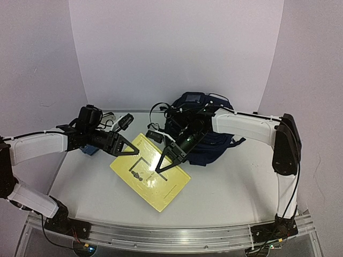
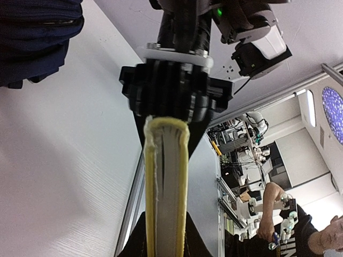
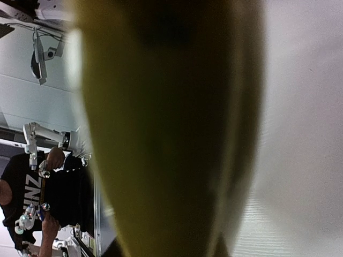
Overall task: Pack the student bag
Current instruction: Pick up the book from the center of the board.
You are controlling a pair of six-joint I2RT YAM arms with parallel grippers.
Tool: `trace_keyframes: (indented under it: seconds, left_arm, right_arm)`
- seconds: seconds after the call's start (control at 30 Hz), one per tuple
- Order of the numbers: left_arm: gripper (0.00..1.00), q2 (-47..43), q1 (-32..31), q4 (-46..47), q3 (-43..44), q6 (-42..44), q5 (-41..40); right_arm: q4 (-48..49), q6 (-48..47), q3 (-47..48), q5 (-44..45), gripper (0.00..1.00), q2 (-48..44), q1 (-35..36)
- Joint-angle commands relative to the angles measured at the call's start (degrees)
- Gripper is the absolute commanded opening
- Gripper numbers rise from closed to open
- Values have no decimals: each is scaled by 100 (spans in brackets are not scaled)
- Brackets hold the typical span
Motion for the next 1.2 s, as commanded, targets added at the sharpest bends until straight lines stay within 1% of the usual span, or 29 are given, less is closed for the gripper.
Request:
trace_keyframes:
  seconds: [0.0,0.03,0.07,0.13,0.17,0.23,0.27,0.3,0.33,0.43,0.47,0.5,0.53,0.6,0.7,0.77,0.83,0.97,1.17]
  left_arm:
    - [8,121,-7,170,418,109,166]
    - [15,123,-9,174,421,93,42]
    - [25,123,-2,118,451,70,-184]
    - [44,122,26,-12,540,23,-732]
    - [50,106,50,15,560,-75,-1017]
    - [57,39,200,321,514,-421,-1422]
    - [59,-22,290,534,440,-688,-1709]
    - [64,-98,447,688,361,-1011,-2130]
    - [68,-157,628,930,207,-1331,-2354]
    - [75,-360,1085,1843,-312,-2315,-2772]
    - [77,-429,1125,2207,-469,-2497,-2926]
    - [80,-507,1130,2377,-606,-2655,-3130]
    - [81,-558,1126,2620,-723,-2839,-3272]
    - [81,-650,1120,3211,-1050,-3164,-3485]
    - [82,-788,1098,4438,-1733,-3788,-3913]
    - [82,-694,997,5293,-2087,-4284,-4201]
    - [82,-505,716,5758,-2227,-4447,-4476]
    - [82,-83,-41,6188,-2201,-4604,-5196]
    - [82,1002,-939,7868,-2278,-5033,-6271]
  right_arm:
    - [-6,125,-17,-342,11,-67,95]
    - [0,172,7,-343,4,-66,98]
    - [8,241,47,-313,2,-66,91]
    - [40,354,161,-235,0,-67,51]
    - [72,436,227,-168,0,-84,12]
    - [303,713,386,33,0,-131,-96]
    - [523,1006,434,168,0,-182,-152]
    - [928,1378,428,303,0,-256,-247]
    - [1341,1702,388,467,0,-337,-350]
    - [2726,2836,233,1180,0,-586,-776]
    - [3246,3247,139,1392,0,-652,-964]
    - [3709,3624,46,1658,0,-725,-1100]
    - [4077,3904,-21,1879,0,-778,-1226]
    - [4445,4296,-50,2232,0,-796,-1388]
    - [4629,4746,39,2537,0,-623,-1460]
    - [4751,5094,5,2675,0,-495,-1464]
    - [5001,5447,-20,2761,0,-346,-1464]
    - [5747,6344,-163,2708,0,-95,-1464]
    - [6364,7240,-384,2906,0,-43,-1464]
